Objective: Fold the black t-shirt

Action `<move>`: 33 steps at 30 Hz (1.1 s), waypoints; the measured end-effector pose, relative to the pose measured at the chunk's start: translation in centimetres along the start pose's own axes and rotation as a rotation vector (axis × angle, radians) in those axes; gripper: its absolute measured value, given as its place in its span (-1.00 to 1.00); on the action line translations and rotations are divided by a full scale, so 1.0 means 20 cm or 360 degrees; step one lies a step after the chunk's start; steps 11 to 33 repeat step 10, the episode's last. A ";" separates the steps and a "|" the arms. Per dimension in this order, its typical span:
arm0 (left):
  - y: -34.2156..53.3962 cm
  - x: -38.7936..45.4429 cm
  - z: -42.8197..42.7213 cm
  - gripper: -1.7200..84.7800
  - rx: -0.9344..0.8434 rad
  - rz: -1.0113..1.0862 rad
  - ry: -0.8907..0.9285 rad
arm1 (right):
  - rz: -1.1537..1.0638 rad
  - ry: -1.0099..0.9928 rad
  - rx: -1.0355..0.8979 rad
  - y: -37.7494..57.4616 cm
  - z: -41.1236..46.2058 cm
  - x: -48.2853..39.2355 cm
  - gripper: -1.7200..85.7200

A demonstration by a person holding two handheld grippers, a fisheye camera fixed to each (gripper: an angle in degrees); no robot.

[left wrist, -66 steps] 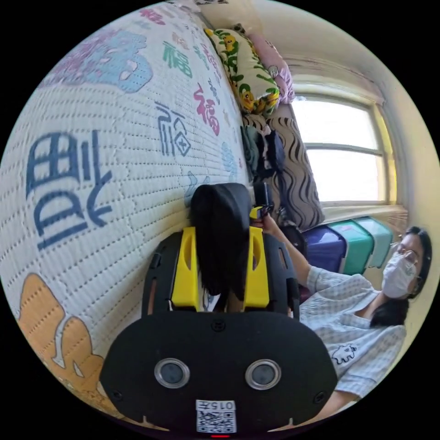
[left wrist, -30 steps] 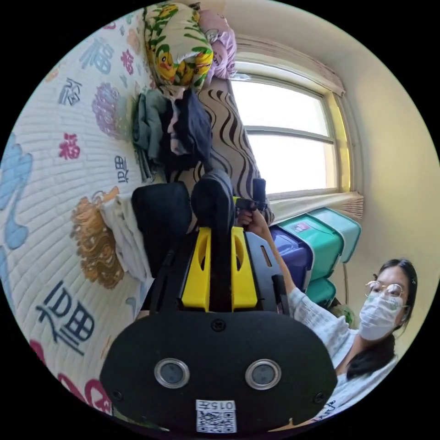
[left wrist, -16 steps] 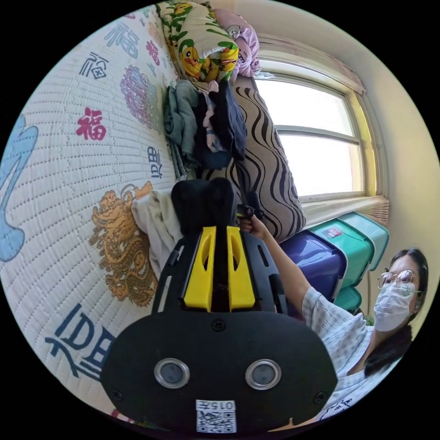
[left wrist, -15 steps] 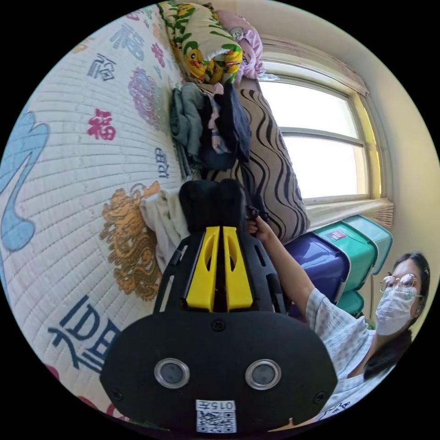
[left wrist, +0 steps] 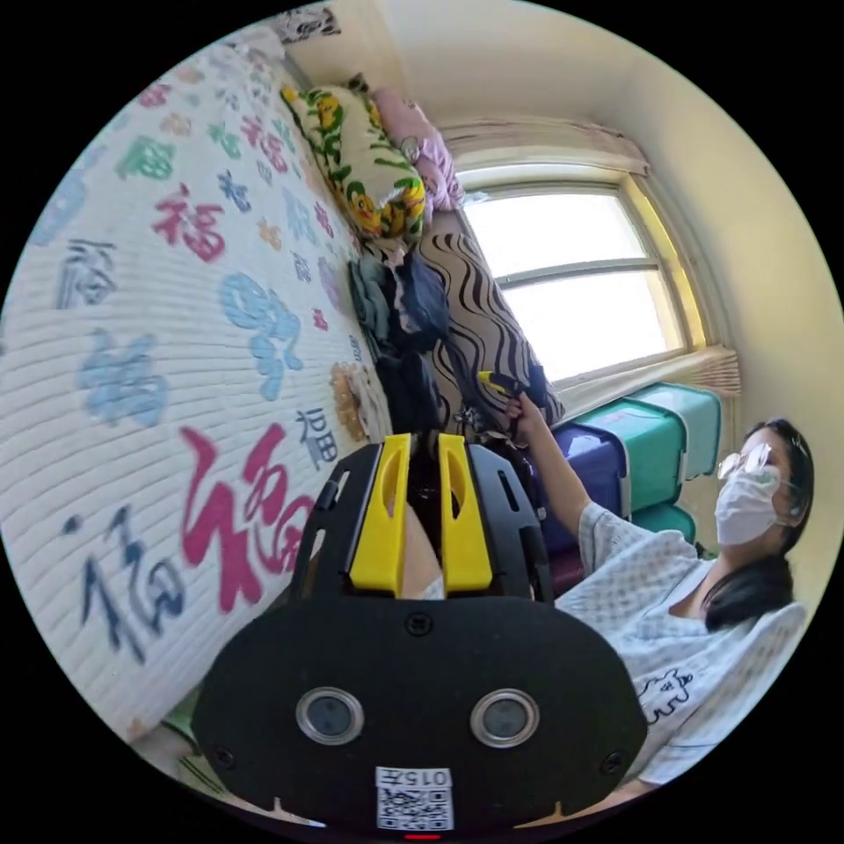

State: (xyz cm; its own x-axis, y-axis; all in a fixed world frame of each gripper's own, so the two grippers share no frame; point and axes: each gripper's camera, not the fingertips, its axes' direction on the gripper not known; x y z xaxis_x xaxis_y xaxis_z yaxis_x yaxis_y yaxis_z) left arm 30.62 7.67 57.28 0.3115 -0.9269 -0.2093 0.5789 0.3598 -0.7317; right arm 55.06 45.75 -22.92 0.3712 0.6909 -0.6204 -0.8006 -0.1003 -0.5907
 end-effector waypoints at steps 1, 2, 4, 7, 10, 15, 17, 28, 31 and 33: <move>0.05 0.01 -0.10 -0.82 0.0046 0.0018 -0.0039 | -0.0140 -0.0061 0.0012 0.03 0.05 -0.16 -0.97; 0.16 0.03 -0.32 -0.82 0.0143 0.0042 -0.0124 | -0.0278 -0.0126 0.0016 0.07 0.12 -0.34 -0.97; 0.33 0.06 -0.63 -0.82 0.0310 0.0058 -0.0245 | -0.0480 -0.0252 0.0022 0.13 0.26 -0.59 -0.97; 0.65 0.06 -1.14 -0.84 0.0598 -0.0010 -0.0526 | -0.0716 -0.0535 -0.0013 0.22 0.59 -0.98 -0.97; 0.99 0.00 -1.59 -0.81 0.0888 -0.0186 -0.0802 | -0.0858 -0.0808 -0.0106 0.29 0.98 -1.37 -0.97; 0.99 0.00 -1.59 -0.81 0.0888 -0.0186 -0.0802 | -0.0858 -0.0808 -0.0106 0.29 0.98 -1.37 -0.97; 0.99 0.00 -1.59 -0.81 0.0888 -0.0186 -0.0802 | -0.0858 -0.0808 -0.0106 0.29 0.98 -1.37 -0.97; 0.99 0.00 -1.59 -0.81 0.0888 -0.0186 -0.0802 | -0.0858 -0.0808 -0.0106 0.29 0.98 -1.37 -0.97; 0.99 0.00 -1.59 -0.81 0.0888 -0.0186 -0.0802 | -0.0858 -0.0808 -0.0106 0.29 0.98 -1.37 -0.97; 0.99 0.00 -1.59 -0.81 0.0888 -0.0186 -0.0802 | -0.0858 -0.0808 -0.0106 0.29 0.98 -1.37 -0.97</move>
